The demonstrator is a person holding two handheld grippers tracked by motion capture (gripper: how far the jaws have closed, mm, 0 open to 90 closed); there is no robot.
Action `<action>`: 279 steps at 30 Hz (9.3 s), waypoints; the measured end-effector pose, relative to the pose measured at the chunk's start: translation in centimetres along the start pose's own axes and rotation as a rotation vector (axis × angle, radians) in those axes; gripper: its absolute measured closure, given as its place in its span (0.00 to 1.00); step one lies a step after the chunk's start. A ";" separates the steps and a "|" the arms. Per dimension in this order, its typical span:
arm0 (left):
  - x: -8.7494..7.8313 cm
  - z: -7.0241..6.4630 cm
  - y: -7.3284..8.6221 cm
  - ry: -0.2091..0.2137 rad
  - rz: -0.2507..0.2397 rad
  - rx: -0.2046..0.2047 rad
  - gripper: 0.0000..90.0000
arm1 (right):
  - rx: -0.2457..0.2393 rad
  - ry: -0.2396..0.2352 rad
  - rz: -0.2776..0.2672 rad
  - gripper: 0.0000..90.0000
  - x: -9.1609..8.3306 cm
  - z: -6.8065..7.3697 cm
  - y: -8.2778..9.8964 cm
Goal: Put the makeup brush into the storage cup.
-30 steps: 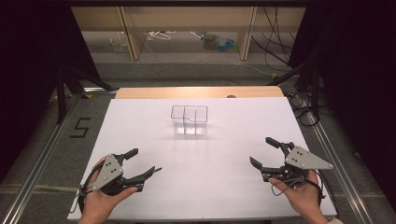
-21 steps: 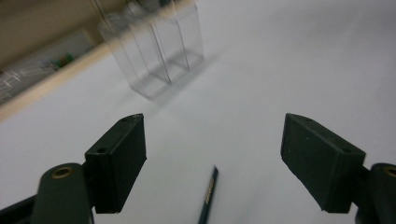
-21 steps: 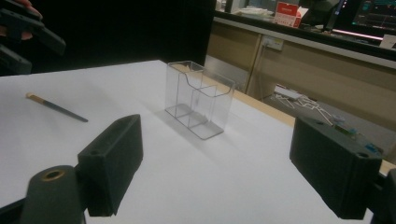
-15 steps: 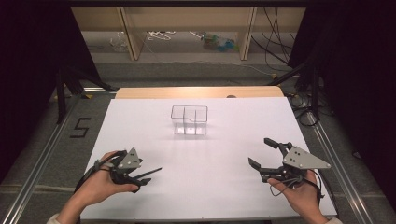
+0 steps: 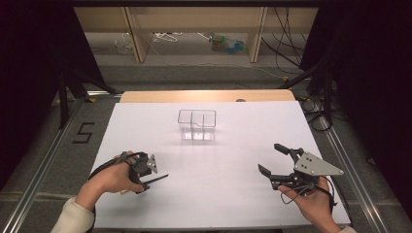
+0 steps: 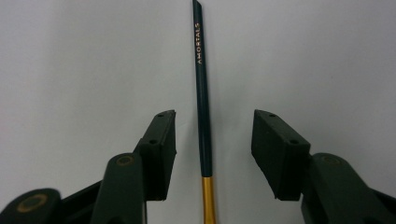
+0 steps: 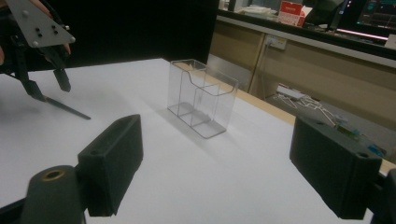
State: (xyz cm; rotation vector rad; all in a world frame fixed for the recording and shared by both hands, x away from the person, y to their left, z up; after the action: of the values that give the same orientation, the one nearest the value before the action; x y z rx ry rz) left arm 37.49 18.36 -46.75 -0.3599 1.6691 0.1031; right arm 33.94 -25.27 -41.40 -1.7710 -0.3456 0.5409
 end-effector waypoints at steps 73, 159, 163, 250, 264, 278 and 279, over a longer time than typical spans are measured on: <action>-1.1 0.0 -2.5 0.005 0.138 0.093 0.92 | -0.002 -0.136 0.024 0.20 1.2 0.9 0.5; -3.8 -4.7 -13.1 -0.097 0.092 0.428 0.92 | -0.033 -0.365 0.055 0.20 6.3 6.3 0.4; -3.8 -4.8 -13.3 -0.094 0.089 0.430 0.92 | -0.033 -0.371 0.057 0.20 6.5 6.5 0.4; -3.4 -5.8 -15.3 -0.110 0.066 0.512 0.92 | -0.091 -0.524 0.106 0.84 9.1 10.0 1.3; -3.5 -6.0 -15.6 -0.124 0.053 0.531 0.92 | -0.075 -0.513 0.100 0.89 9.2 10.0 1.4; -3.5 -6.0 -15.6 -0.132 0.046 0.530 0.92 | -0.083 -0.520 0.125 0.93 9.2 10.0 1.5; -3.5 -6.0 -15.6 -0.135 0.045 0.530 0.92 | -0.070 -0.511 0.112 0.93 9.2 10.2 1.5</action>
State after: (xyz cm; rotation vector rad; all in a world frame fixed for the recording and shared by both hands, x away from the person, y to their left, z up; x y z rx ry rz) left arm 36.68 2.54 -40.26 0.0848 1.5041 -0.2735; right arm 36.32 -12.67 -46.56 -1.7094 -0.6256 1.0765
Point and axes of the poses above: each handheld gripper's, and its own axes: x roughly forward along the jaws, y roughly out of its underside, z roughly to its left, the point moved 3 cm from there along x, roughly forward along the jaws, and after that the axes turned 14 degrees about y, right-handed, at the moved point
